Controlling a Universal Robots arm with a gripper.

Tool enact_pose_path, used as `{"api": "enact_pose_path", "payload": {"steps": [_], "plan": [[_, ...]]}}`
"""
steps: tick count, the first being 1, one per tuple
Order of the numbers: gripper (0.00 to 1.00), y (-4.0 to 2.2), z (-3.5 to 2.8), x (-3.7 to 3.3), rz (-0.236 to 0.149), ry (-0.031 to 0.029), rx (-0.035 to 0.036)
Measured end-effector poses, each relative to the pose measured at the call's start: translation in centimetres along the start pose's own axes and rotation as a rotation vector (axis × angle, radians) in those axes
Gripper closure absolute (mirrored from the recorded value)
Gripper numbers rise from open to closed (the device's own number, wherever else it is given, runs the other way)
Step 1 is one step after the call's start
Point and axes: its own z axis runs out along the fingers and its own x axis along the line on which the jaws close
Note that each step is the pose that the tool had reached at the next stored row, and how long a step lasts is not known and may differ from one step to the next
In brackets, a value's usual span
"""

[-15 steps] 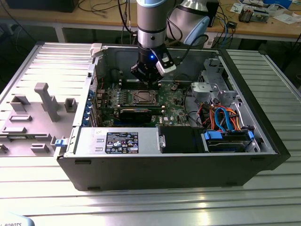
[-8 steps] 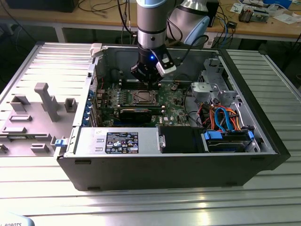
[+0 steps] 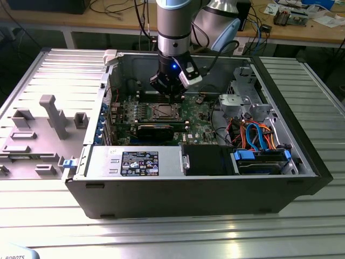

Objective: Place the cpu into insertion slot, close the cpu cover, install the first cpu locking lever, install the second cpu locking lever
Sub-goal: 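Install the second cpu locking lever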

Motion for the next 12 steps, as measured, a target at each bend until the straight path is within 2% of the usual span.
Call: {"api": "enact_pose_path", "payload": {"steps": [7, 12], "plan": [[0.89, -0.60, -0.02, 0.02, 0.000, 0.0000, 0.0000], [0.89, -0.65, -0.24, 0.01, 0.000, 0.0000, 0.0000]]}}
